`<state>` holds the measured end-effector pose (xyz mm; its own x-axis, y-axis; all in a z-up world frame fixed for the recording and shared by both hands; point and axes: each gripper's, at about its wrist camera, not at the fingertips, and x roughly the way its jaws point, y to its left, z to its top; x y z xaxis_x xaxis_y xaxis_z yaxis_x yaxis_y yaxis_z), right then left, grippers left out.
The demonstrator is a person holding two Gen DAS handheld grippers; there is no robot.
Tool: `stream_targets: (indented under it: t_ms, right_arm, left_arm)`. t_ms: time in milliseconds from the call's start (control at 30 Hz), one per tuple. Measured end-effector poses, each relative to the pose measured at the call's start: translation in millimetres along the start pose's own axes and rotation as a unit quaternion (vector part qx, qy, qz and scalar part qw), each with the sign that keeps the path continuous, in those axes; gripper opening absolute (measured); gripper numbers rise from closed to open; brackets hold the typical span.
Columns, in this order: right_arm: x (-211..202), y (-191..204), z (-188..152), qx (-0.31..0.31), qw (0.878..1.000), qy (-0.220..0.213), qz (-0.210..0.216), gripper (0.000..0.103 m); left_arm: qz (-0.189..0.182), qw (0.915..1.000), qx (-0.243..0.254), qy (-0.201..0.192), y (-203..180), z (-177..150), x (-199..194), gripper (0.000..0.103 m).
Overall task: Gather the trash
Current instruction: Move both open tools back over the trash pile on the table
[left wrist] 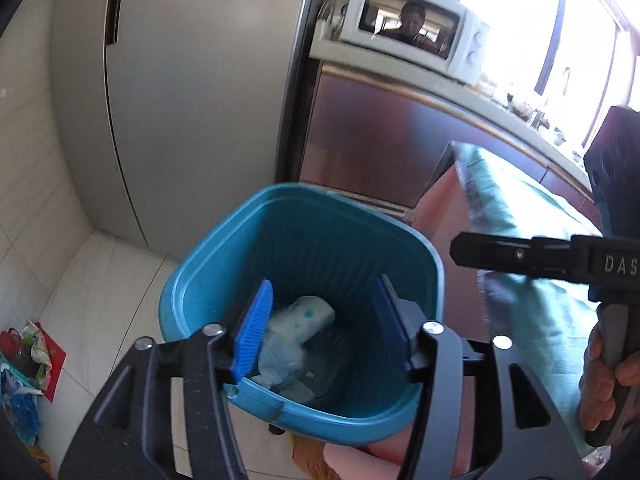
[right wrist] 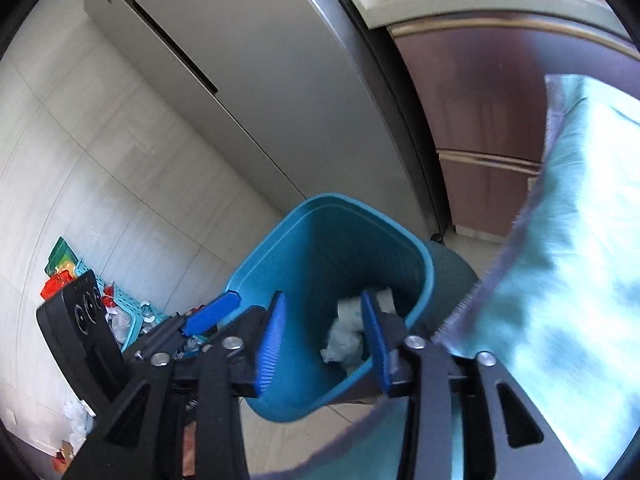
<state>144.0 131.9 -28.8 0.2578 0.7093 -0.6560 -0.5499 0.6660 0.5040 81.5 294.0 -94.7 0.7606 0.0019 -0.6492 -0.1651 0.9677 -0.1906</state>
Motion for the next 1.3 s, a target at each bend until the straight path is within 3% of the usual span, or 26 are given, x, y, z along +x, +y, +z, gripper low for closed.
stream_targets:
  t_ms: [267, 467, 767, 1033, 1167, 1300]
  right_arm:
    - [-99, -13, -27, -0.028, 0.996, -0.088, -0.018, 0.052]
    - [-181, -40, -62, -0.024, 0.984, -0.160, -0.073, 0.056]
    - [-272, -90, -129, 0.035, 0.961, -0.228, -0.151, 0.059]
    - [-338, -145, -165, 0.080, 0.922, -0.288, -0.246, 0.065]
    - [-361, -175, -171, 0.108, 0.906, -0.297, -0.283, 0.069]
    - [-372, -207, -180, 0.135, 0.899, -0.291, -0.299, 0.071]
  left_arm:
    - [-0.070, 0.9951, 0.055, -0.043, -61, -1, -39, 0.071]
    - [-0.150, 0.9802, 0.117, -0.055, -130, -8, -58, 0.076]
    - [-0.237, 0.9548, 0.178, -0.022, -227, -26, -54, 0.076]
    - [-0.276, 0.9359, 0.218, 0.023, -297, -42, -36, 0.076]
    - [-0.287, 0.9299, 0.227, 0.040, -322, -42, -27, 0.076]
    - [-0.306, 0.9229, 0.227, 0.056, -343, -42, -23, 0.076]
